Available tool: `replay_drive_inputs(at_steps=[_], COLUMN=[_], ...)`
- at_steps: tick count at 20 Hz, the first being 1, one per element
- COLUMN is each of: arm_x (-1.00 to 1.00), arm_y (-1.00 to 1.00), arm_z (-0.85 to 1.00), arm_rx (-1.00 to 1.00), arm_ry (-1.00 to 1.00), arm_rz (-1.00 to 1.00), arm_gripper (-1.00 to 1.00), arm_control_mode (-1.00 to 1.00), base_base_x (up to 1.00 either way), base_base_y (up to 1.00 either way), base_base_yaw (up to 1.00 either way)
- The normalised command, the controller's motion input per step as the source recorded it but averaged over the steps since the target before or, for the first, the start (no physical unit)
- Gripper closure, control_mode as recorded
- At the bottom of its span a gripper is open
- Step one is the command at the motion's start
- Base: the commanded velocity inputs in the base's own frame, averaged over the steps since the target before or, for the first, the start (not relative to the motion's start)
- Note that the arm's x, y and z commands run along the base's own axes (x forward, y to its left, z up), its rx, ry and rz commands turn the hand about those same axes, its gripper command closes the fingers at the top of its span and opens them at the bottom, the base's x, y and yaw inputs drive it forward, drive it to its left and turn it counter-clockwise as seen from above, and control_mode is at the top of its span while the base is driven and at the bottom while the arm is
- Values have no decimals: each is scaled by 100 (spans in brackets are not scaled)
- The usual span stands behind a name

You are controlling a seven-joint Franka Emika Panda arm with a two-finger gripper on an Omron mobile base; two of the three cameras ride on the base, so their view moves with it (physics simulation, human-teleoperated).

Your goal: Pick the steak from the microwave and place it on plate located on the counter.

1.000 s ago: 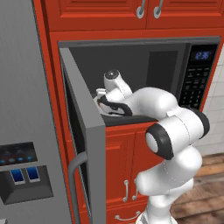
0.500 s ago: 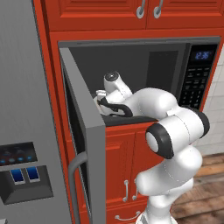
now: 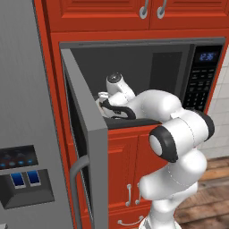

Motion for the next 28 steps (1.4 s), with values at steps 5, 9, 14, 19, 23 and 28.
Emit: replay_drive_inputs(at_steps=[5, 9, 14, 19, 23, 28], arm_x=[0, -3, -2, -26, -39, -63], arm_y=[0, 0, -10, -11, -5, -8], arm_z=[0, 0, 1, 18, 37, 24], arm_rx=[0, 0, 0, 0, 0, 0], arm_ry=[0, -1, 0, 0, 1, 2], arm_rz=[0, 0, 6, 22, 15, 5], arm_gripper=[100, 100, 100, 100, 100, 100], arm_control_mode=[-100, -100, -100, -100, -100, -100], base_base_x=[0, 0, 0, 0, 0, 0], base_base_y=[0, 0, 0, 0, 0, 0], base_base_yaw=[0, 0, 0, 0, 0, 0])
